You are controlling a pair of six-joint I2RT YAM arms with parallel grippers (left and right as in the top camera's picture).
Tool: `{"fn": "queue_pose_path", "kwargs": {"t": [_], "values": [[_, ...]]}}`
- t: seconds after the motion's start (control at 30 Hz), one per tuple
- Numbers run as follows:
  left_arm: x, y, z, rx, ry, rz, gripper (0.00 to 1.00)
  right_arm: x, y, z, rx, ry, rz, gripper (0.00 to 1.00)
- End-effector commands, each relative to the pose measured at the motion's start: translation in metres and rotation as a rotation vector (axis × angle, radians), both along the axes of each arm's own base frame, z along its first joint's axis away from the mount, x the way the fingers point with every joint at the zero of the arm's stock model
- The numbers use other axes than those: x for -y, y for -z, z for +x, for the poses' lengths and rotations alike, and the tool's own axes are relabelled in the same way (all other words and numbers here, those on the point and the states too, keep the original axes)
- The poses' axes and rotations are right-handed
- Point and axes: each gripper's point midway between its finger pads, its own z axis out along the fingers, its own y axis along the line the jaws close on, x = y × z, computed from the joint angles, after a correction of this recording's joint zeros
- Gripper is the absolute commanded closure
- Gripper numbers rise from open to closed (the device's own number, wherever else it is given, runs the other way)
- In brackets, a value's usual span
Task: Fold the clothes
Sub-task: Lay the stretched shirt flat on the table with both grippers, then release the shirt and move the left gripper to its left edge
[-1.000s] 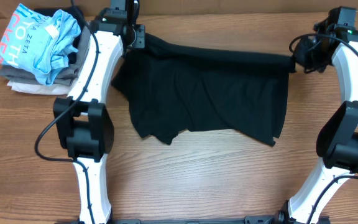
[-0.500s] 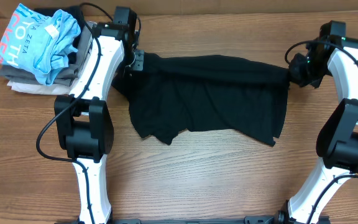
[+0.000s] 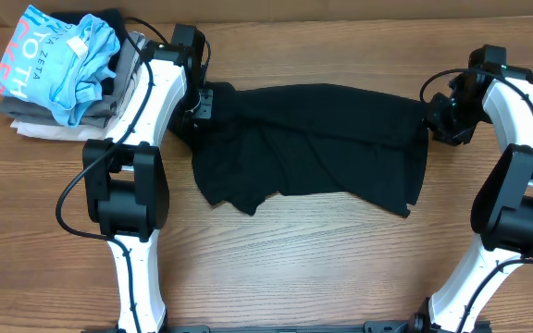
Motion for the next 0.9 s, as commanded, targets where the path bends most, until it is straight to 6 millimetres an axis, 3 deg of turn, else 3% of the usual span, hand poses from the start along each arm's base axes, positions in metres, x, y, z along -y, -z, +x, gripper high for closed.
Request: {"fn": "queue_pose_path", "kwargs": {"t": [0.0,0.03,0.17,0.23,0.3,0.43,0.5,0.7,0.87], "values": [[-0.006,-0.004,-0.004,-0.033,0.008,0.005,0.51,0.002,-0.019,0.005,0.037,0.011,0.014,0.56],[-0.007,-0.015,-0.005,-0.038,0.007,0.006,0.42,0.003,-0.031,0.008,0.058,0.012,0.013,0.56],[-0.010,-0.060,-0.004,-0.021,0.001,0.007,0.28,0.006,-0.089,0.013,0.156,0.013,-0.009,0.55],[-0.009,-0.087,-0.003,0.006,0.011,0.003,0.09,0.005,-0.125,0.011,0.219,0.010,-0.026,0.54],[-0.009,-0.114,-0.004,0.037,0.024,-0.001,0.00,0.003,-0.156,0.004,0.270,0.008,-0.039,0.49],[-0.009,-0.170,-0.007,0.140,0.024,-0.016,0.00,-0.003,-0.218,-0.020,0.378,-0.008,-0.072,0.23],[-0.005,-0.190,-0.009,0.194,0.029,-0.045,0.00,-0.006,-0.236,-0.031,0.413,-0.019,-0.085,0.15],[-0.002,-0.246,-0.028,0.325,0.036,-0.089,0.00,-0.015,-0.273,-0.072,0.461,-0.023,-0.111,0.12],[-0.005,-0.308,-0.060,0.476,0.041,-0.113,0.00,-0.027,-0.300,-0.117,0.492,-0.023,-0.119,0.07]]}}
